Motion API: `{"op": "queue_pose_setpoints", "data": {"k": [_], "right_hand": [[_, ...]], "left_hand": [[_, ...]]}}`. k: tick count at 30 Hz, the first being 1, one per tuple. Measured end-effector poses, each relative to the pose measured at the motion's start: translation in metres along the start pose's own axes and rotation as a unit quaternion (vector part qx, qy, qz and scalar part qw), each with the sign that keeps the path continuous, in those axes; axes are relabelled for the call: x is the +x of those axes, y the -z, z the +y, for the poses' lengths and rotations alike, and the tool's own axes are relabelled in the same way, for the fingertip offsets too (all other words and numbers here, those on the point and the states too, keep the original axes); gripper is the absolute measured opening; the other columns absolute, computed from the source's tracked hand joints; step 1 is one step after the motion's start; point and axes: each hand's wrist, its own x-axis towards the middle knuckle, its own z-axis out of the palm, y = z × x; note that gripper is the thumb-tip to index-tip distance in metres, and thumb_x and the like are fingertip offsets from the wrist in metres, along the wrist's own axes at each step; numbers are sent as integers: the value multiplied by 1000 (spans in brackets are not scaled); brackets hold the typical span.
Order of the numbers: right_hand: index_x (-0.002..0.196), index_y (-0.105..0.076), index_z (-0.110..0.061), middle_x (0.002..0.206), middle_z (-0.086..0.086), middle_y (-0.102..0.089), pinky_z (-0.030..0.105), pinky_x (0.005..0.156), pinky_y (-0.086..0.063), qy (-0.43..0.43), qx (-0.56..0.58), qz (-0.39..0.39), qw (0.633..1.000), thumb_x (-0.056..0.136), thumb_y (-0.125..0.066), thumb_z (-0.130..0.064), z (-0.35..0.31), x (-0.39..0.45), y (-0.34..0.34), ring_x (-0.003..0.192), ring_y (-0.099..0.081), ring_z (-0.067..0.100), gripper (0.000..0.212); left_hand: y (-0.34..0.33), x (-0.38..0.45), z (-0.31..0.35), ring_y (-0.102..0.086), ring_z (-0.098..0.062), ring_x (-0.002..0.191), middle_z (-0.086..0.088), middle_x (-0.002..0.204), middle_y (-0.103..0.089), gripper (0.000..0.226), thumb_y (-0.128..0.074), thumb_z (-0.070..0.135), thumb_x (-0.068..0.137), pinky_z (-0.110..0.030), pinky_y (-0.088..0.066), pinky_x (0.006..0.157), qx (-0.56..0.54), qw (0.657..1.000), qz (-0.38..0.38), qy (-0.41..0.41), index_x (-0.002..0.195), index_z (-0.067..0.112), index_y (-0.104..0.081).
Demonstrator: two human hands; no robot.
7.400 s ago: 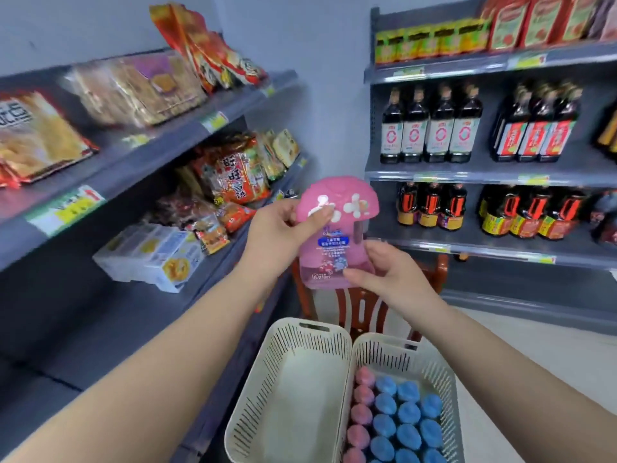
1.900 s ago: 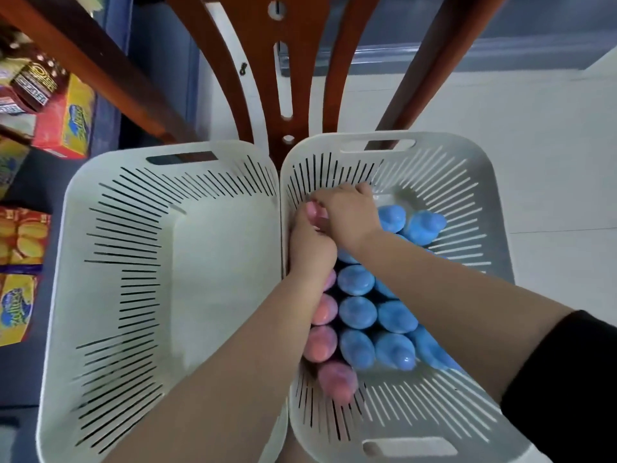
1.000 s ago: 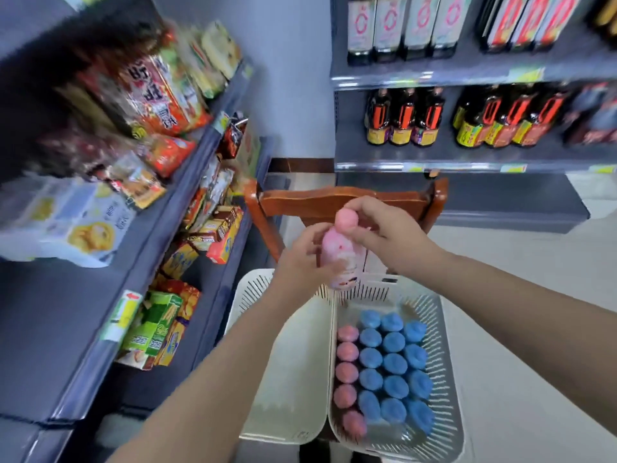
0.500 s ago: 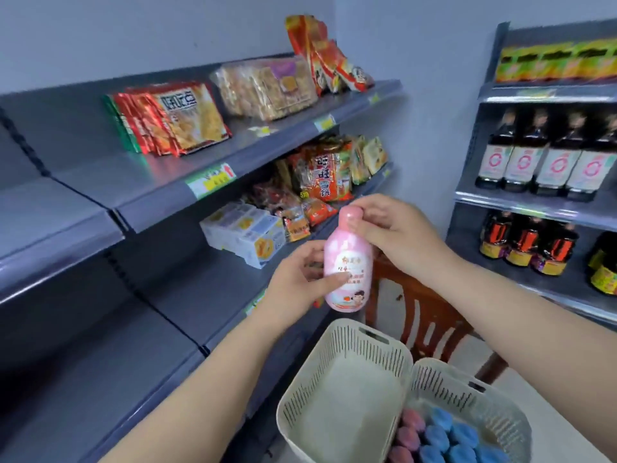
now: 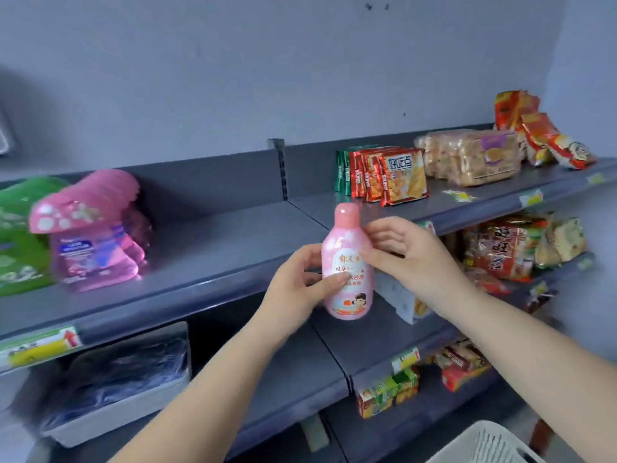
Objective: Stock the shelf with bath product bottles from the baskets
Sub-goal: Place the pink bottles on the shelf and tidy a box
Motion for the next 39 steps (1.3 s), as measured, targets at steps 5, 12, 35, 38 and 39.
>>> {"op": "queue_pose_setpoints", "data": {"k": [5,12,35,38,39], "right_hand": [[99,-57,-28,96,-14,-67,12,76,-50,2,29,-80,996,78,-72,-7,-8,28,-71,88,-65,-4,34],[102,-47,-42,108,-19,-62,24,81,-52,13,18,-89,996,70,-80,-15,-19,69,-157,99,-61,-2,53],[118,-44,-18,111,-6,-59,28,79,-52,-2,-14,-141,990,70,-82,-27,24,265,-279,96,-62,14,62],[115,-45,-18,109,-3,-60,30,76,-54,1,-16,-141,990,71,-80,-22,29,282,-293,94,-62,15,56],[113,-45,-18,109,-2,-60,32,77,-55,-1,-17,-144,989,71,-80,-21,30,287,-298,94,-62,16,54]], "left_hand": [[80,-5,11,-68,-23,95,-3,113,-66,32,-70,17,83,-45,-58,79,20,997,72,1,112,20,-56],[157,3,12,-69,-25,90,-6,111,-66,32,-68,13,83,-44,-58,77,58,991,122,-15,113,15,-56],[238,150,-28,-65,-29,95,-11,114,-62,58,-35,-14,77,-30,-57,54,-146,882,435,106,123,16,-55],[248,166,-36,-64,-28,93,-11,112,-63,58,-31,-12,78,-29,-55,55,-162,865,462,113,124,15,-56],[250,170,-38,-64,-27,92,-10,112,-63,59,-31,-11,79,-29,-55,56,-161,859,473,114,125,16,-56]]}}
